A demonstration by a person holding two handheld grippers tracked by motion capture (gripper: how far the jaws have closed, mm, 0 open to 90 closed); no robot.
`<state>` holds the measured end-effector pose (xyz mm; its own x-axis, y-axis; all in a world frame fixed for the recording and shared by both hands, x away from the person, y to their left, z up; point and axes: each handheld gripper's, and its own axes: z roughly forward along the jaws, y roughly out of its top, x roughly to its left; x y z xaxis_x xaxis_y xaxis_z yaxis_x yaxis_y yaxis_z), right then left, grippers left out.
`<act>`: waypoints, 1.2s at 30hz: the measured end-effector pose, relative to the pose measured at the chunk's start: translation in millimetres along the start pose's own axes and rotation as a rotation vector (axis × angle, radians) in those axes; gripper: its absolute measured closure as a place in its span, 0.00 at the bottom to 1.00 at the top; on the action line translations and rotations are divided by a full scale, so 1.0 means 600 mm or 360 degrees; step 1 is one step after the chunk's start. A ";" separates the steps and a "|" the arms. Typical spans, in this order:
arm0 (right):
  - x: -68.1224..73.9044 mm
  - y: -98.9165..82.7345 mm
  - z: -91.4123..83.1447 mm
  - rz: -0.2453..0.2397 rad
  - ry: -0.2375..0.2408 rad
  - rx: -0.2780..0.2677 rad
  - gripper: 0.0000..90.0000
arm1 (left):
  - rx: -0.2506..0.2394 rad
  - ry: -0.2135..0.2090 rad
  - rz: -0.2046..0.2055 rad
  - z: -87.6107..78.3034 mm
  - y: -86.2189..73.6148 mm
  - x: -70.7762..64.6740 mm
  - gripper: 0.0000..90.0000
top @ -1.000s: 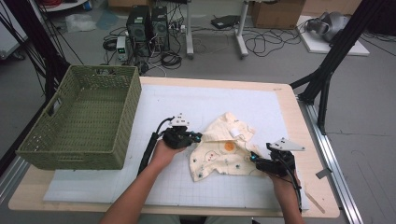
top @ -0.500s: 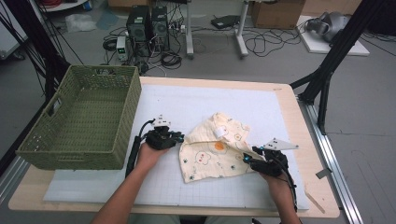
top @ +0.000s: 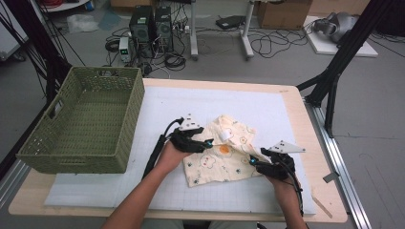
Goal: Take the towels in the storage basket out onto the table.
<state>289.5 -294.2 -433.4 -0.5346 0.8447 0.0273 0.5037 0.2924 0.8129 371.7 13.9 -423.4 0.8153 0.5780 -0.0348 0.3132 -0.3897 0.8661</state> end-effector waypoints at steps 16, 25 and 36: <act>-0.001 -0.004 0.004 0.0009 0.0007 0.0020 0.51 | 0.0155 0.0066 -0.0055 0.012 -0.014 0.024 0.99; 0.001 -0.004 0.006 -0.0001 0.0001 0.0020 0.51 | 0.0183 0.0000 -0.0051 0.043 -0.021 0.002 0.49; 0.001 -0.004 0.006 -0.0002 0.0010 0.0019 0.51 | 0.0171 -0.0057 -0.0119 0.036 -0.023 0.019 0.94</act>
<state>290.2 -292.8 -437.3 -0.5391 0.8417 0.0301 0.5114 0.2988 0.8058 387.3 10.6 -446.7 0.8039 0.5831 -0.1169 0.4227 -0.4219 0.8021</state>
